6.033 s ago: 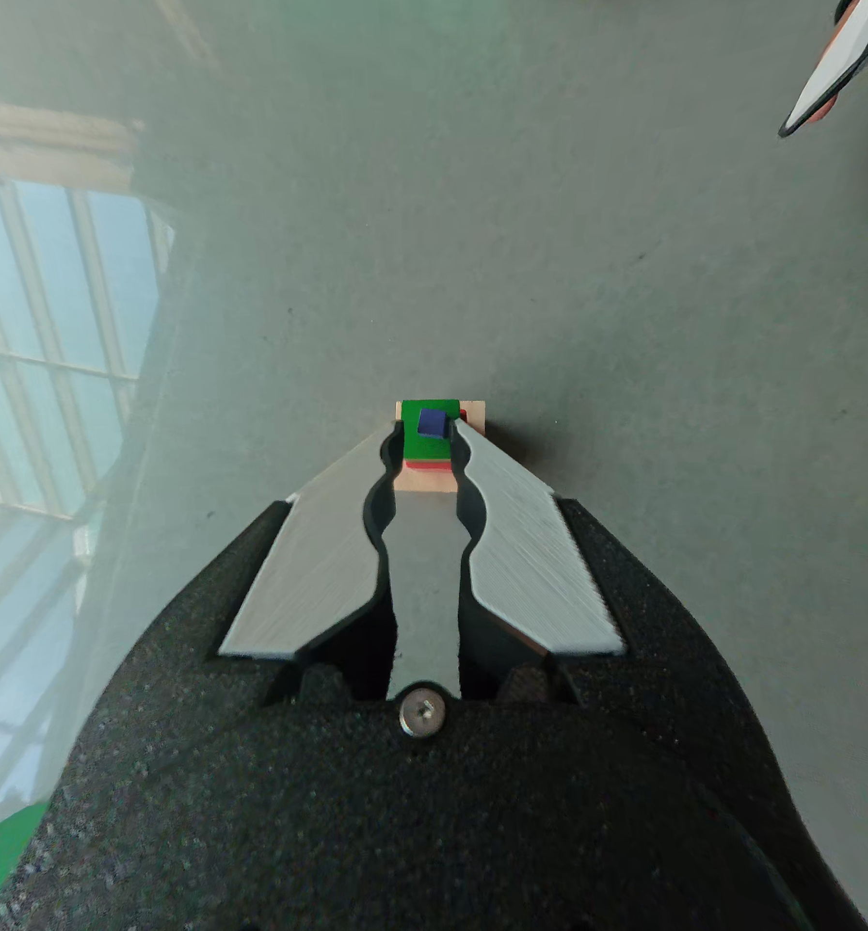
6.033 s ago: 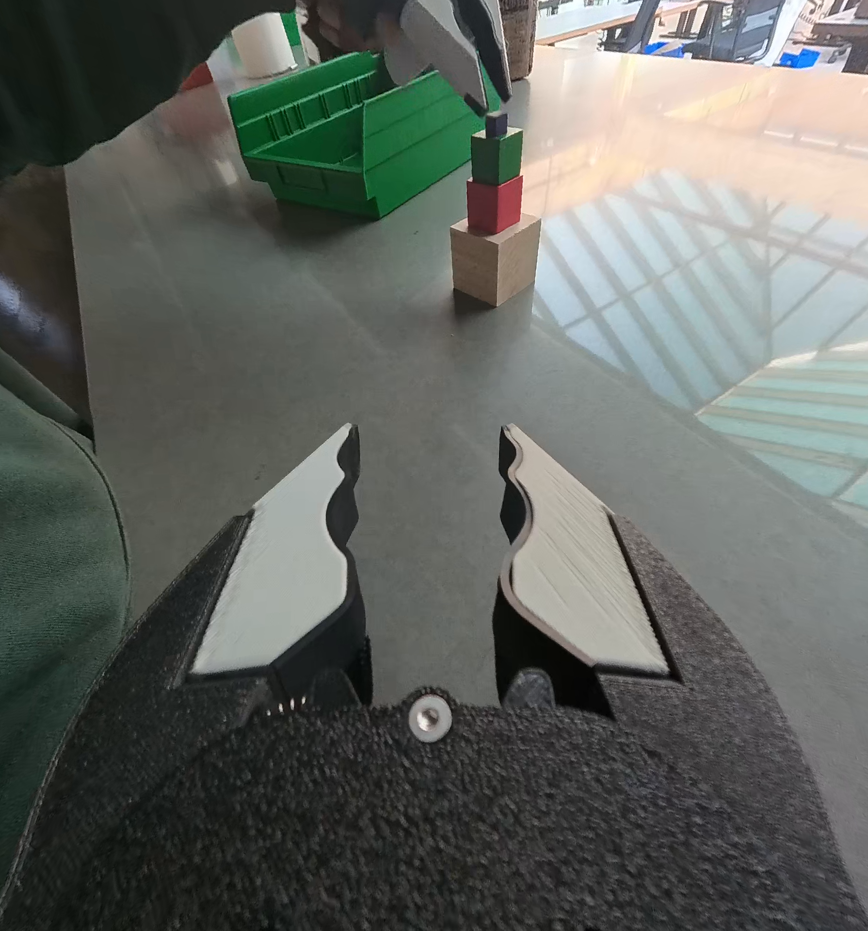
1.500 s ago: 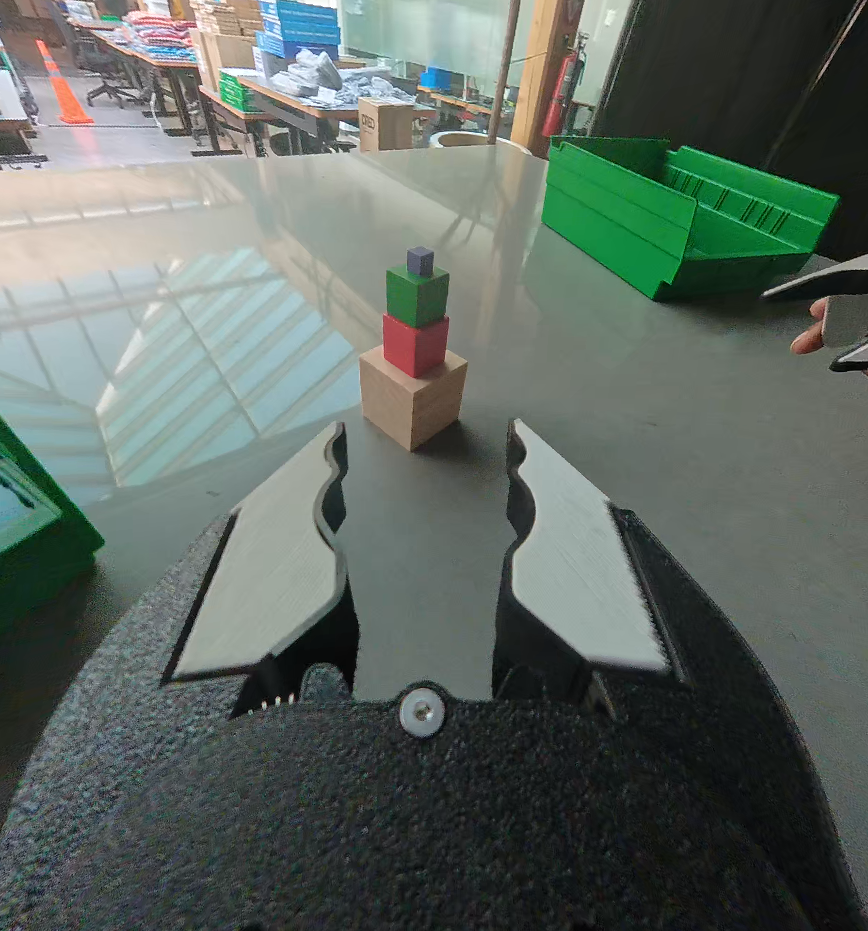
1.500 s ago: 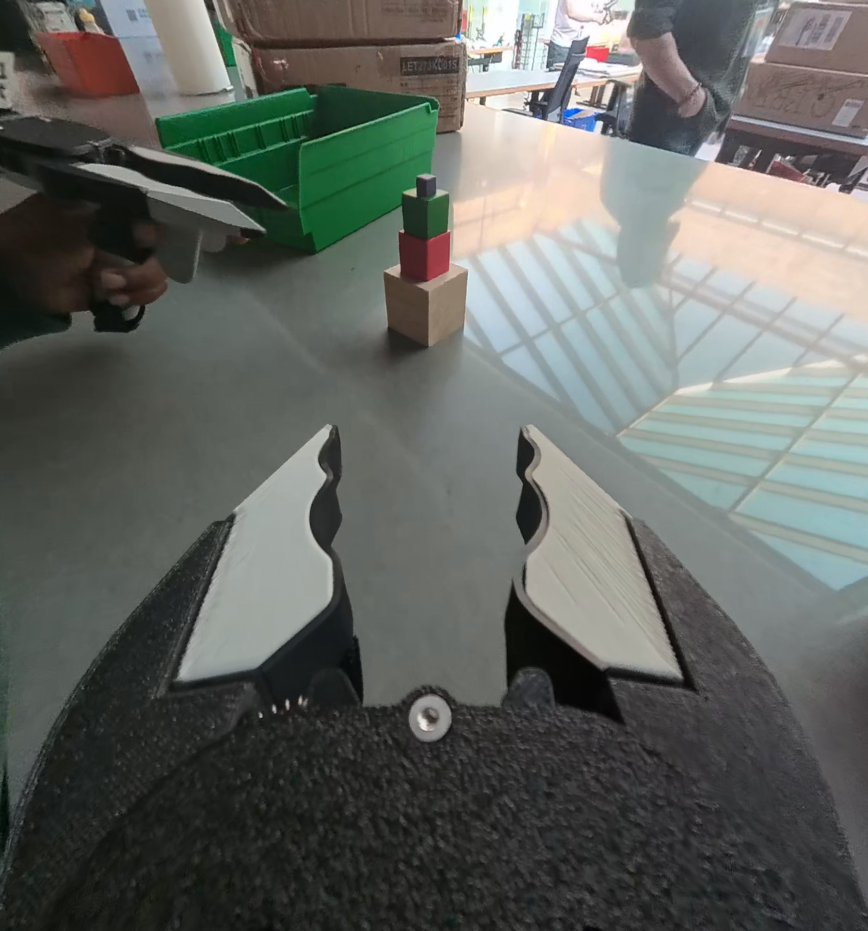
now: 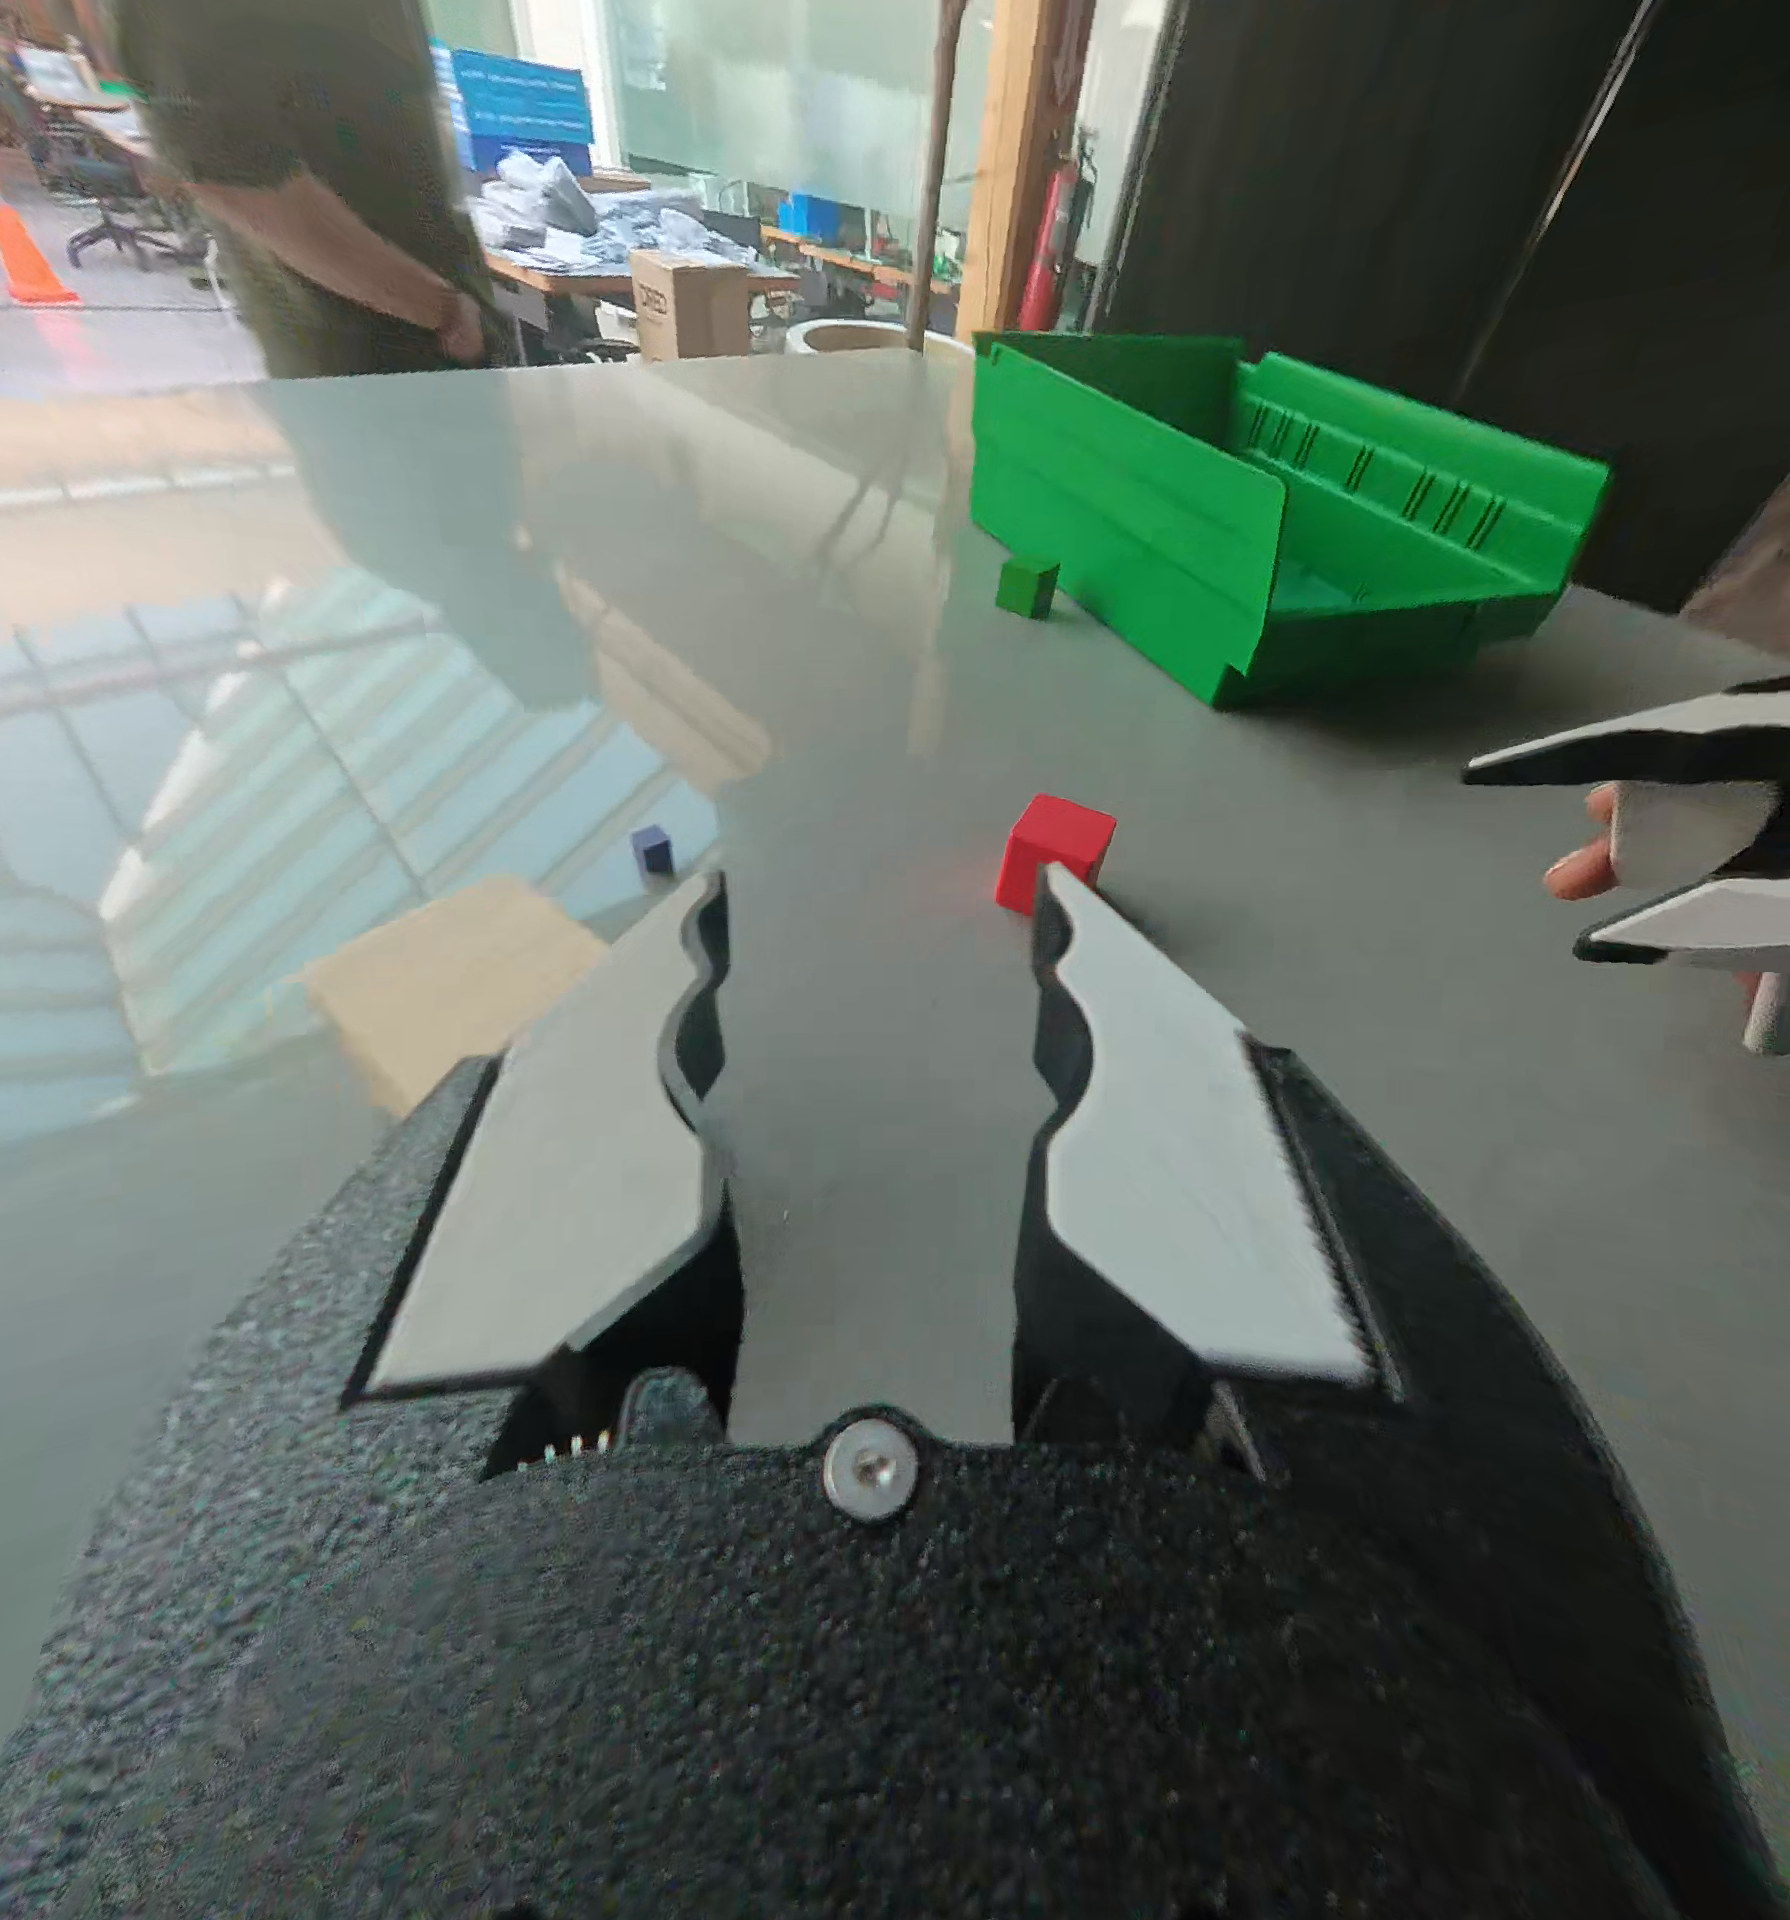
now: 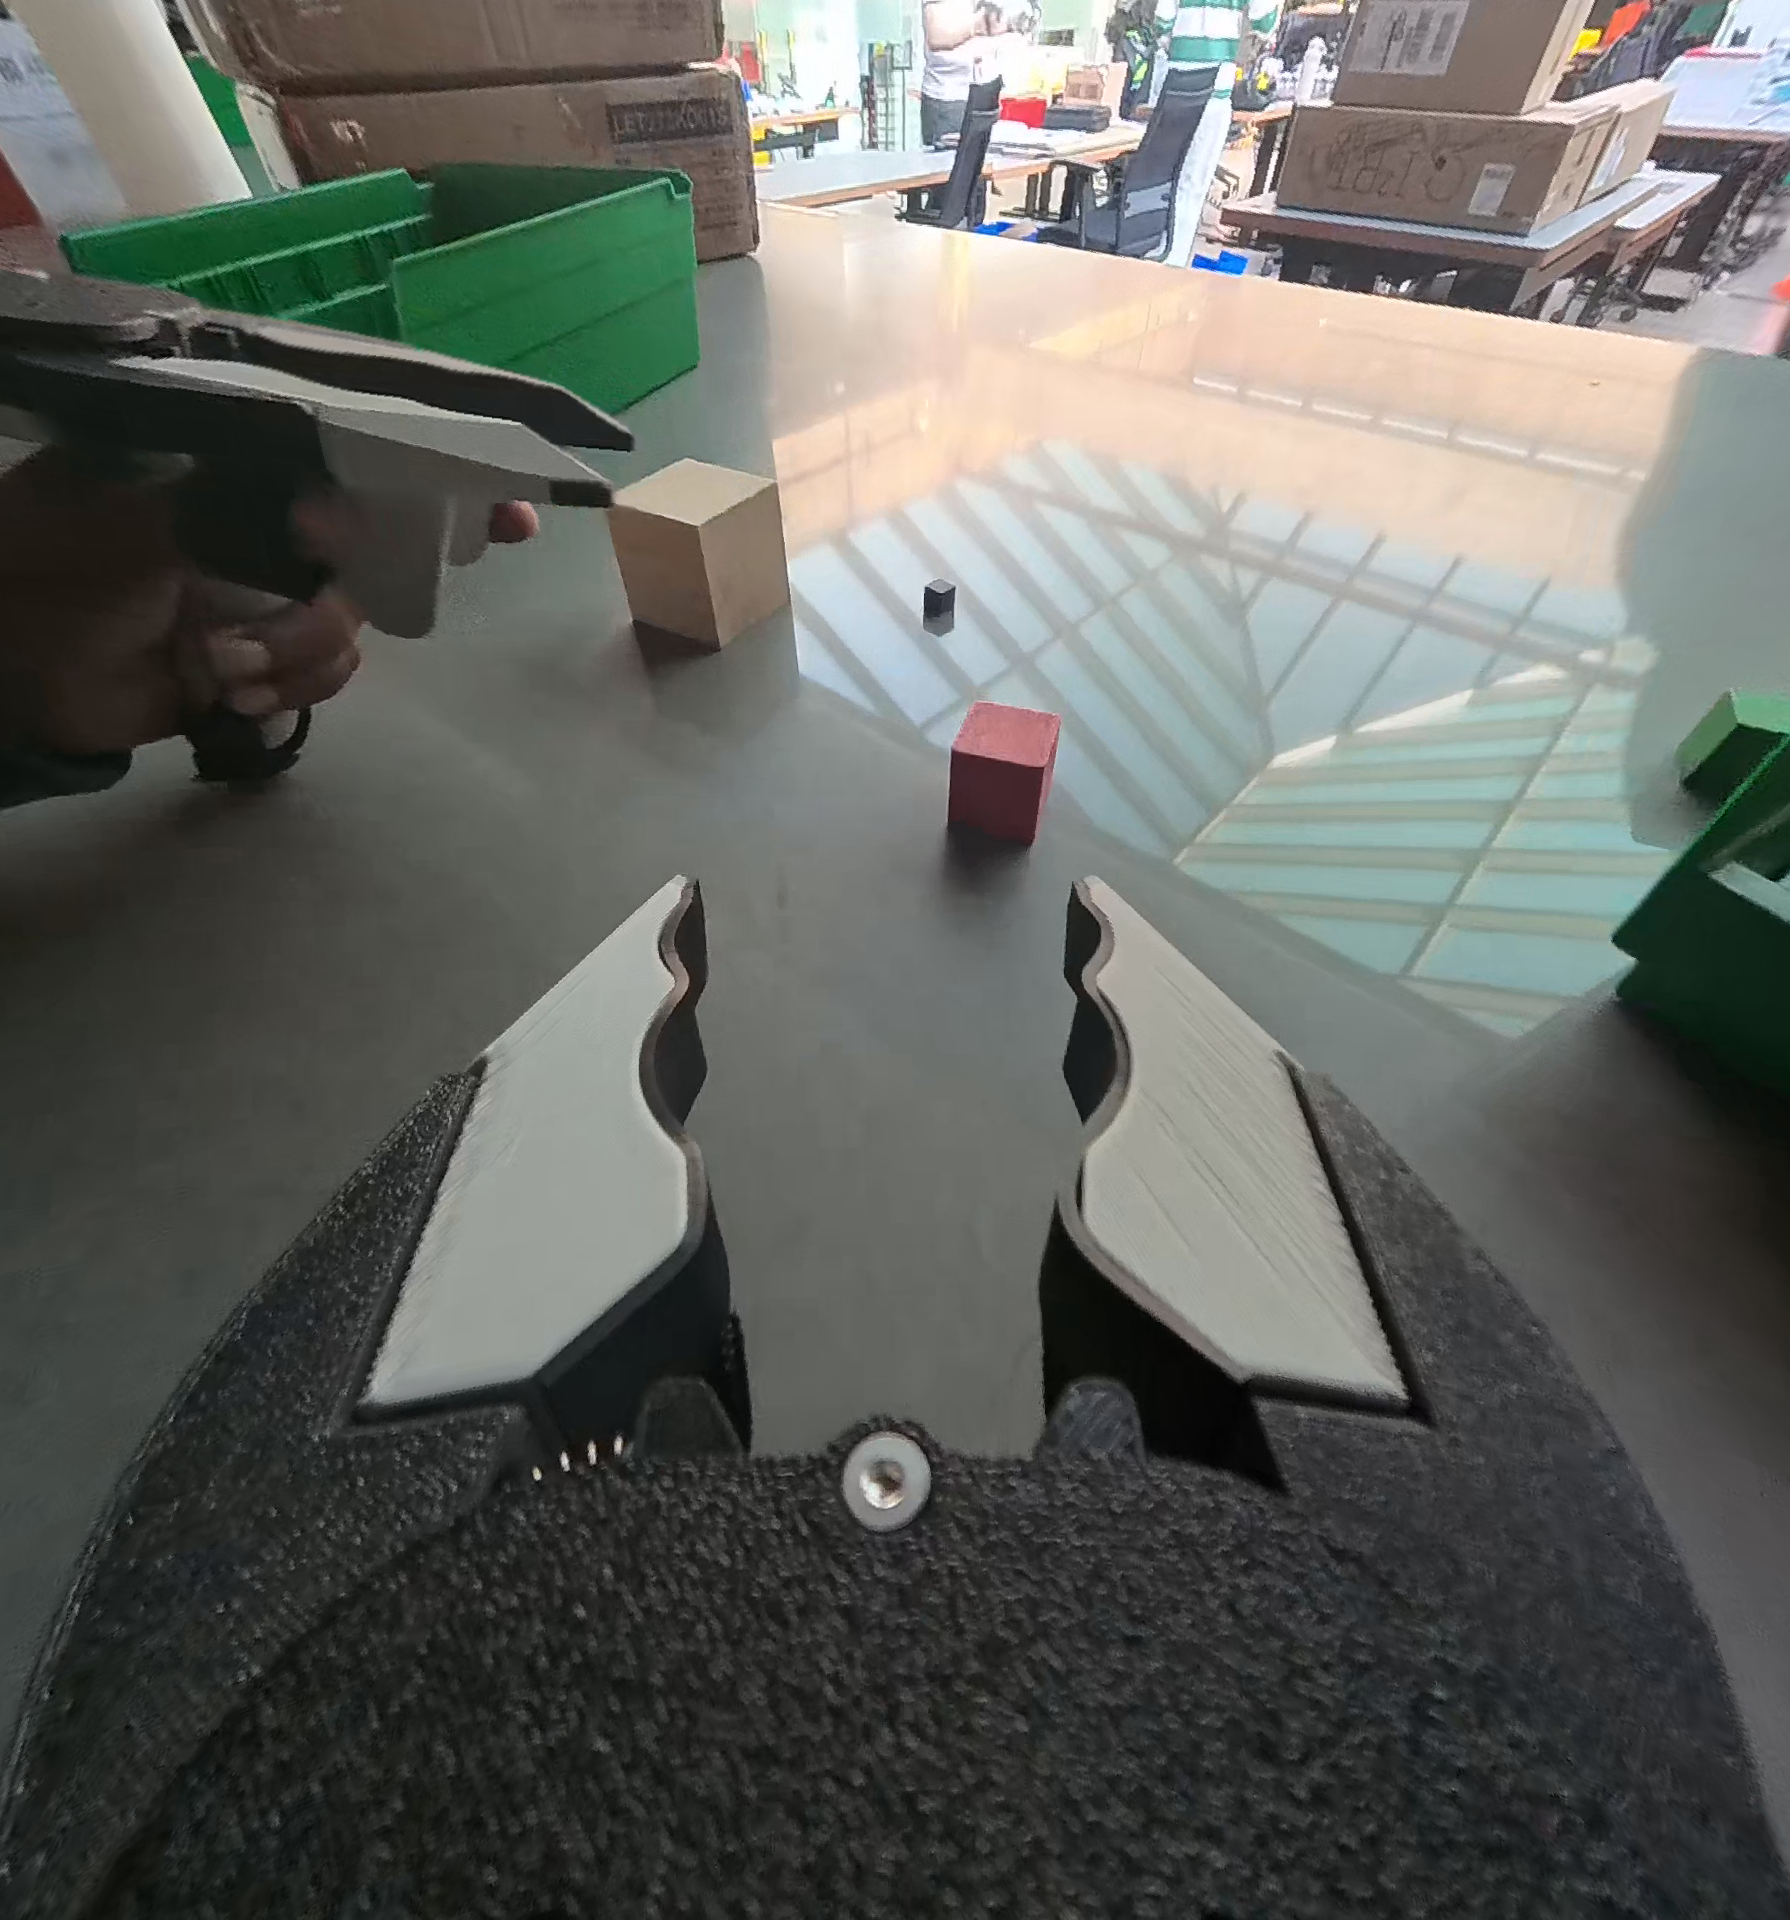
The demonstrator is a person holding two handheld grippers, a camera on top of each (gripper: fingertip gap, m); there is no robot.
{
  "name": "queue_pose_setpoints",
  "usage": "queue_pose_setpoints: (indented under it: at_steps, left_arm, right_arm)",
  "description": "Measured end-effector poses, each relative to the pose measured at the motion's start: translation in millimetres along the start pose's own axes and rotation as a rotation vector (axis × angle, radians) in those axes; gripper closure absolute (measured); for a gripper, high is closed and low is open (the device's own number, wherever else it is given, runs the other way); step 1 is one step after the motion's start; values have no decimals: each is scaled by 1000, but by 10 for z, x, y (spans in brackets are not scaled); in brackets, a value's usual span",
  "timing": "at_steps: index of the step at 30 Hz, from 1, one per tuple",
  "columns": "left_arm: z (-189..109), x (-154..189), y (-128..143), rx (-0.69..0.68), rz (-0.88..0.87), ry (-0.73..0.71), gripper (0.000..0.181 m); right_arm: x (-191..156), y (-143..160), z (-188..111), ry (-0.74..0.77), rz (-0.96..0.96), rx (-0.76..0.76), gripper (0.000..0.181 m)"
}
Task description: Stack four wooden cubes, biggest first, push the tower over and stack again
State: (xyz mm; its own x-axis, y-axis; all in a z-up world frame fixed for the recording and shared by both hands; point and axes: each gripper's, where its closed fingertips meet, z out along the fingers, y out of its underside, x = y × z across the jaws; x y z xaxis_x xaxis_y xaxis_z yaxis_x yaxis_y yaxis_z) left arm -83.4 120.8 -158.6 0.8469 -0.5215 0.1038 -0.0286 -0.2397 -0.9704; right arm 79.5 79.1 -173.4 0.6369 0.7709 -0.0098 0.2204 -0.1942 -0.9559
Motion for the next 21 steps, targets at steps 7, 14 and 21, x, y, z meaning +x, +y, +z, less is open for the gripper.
queue_pose_setpoints:
  at_steps: [7,14,21]
  left_arm:
    - [-401,-214,70,29,-75,-62,98]
    - [-696,-336,118,33,-68,-89,73]
    - [-1011,-524,181,18,-69,-111,72]
  right_arm:
    - [-34,-3,113,-22,-6,-19,107]
    - [-68,2,278,-51,-18,-43,102]
    - [-217,-166,801,-235,-213,-144,101]
